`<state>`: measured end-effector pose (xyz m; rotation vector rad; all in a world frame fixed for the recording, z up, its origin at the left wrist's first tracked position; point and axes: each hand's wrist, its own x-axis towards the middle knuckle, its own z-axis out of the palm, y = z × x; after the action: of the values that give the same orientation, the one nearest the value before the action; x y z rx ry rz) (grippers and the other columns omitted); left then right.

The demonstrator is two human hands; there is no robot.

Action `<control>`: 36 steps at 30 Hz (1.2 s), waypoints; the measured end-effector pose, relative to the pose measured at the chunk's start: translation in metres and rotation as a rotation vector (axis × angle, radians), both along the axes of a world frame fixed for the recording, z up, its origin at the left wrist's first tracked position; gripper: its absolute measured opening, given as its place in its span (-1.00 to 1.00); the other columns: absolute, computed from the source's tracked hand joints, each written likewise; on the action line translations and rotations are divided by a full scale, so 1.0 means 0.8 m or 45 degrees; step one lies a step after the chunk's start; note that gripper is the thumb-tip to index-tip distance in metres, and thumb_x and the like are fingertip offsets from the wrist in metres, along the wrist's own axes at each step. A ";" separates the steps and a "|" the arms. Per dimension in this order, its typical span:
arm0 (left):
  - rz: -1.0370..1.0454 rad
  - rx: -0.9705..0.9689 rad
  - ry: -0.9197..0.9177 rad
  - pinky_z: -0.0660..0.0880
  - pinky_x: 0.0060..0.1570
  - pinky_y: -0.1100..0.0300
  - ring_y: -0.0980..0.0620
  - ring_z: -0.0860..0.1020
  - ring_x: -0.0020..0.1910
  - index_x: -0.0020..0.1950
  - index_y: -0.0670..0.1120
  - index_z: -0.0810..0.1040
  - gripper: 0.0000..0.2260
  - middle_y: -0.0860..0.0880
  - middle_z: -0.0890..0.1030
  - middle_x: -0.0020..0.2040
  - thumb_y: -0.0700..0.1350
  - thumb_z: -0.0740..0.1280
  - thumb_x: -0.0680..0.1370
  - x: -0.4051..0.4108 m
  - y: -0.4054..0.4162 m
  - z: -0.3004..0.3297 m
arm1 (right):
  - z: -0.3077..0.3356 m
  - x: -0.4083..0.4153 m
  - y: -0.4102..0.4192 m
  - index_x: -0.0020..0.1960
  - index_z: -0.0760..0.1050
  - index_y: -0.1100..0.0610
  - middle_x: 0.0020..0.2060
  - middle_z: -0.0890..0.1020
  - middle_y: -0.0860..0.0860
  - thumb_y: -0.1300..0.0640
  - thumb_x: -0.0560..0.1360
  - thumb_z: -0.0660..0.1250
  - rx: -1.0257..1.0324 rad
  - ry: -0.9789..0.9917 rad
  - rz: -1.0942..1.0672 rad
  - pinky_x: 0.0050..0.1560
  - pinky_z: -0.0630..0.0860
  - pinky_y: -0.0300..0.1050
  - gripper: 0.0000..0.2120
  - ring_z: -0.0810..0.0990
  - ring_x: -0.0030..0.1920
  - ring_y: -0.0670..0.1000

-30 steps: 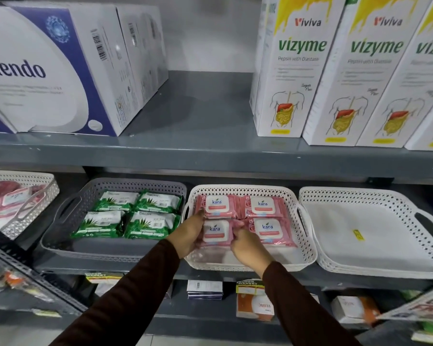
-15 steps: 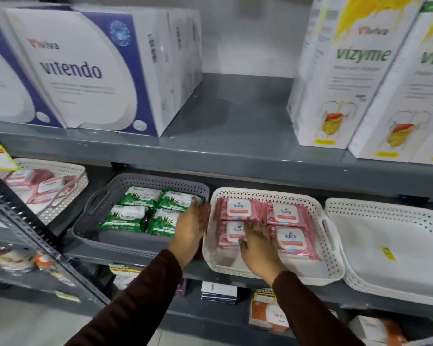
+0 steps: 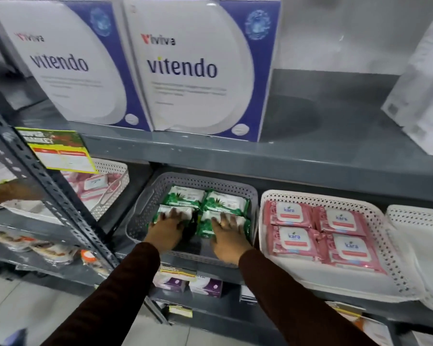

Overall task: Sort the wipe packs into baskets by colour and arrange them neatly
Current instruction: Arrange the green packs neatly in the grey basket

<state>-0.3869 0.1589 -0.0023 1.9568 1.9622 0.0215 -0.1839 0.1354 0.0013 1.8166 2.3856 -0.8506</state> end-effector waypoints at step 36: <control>-0.415 0.333 0.052 -0.03 0.51 -0.03 -0.14 0.08 0.54 0.55 0.00 0.19 -0.57 0.03 0.18 0.57 -0.01 0.02 0.67 -0.010 0.103 -0.034 | -0.039 -0.033 0.099 0.61 0.03 -0.05 0.63 0.04 0.01 -0.17 0.66 -0.12 0.391 -0.091 -0.091 0.52 -0.30 0.31 -0.46 -0.06 0.62 0.07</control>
<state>-0.3951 0.2416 -0.0296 2.4433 1.7116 0.1619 -0.2103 0.2144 -0.0302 2.0050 2.5344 -0.4318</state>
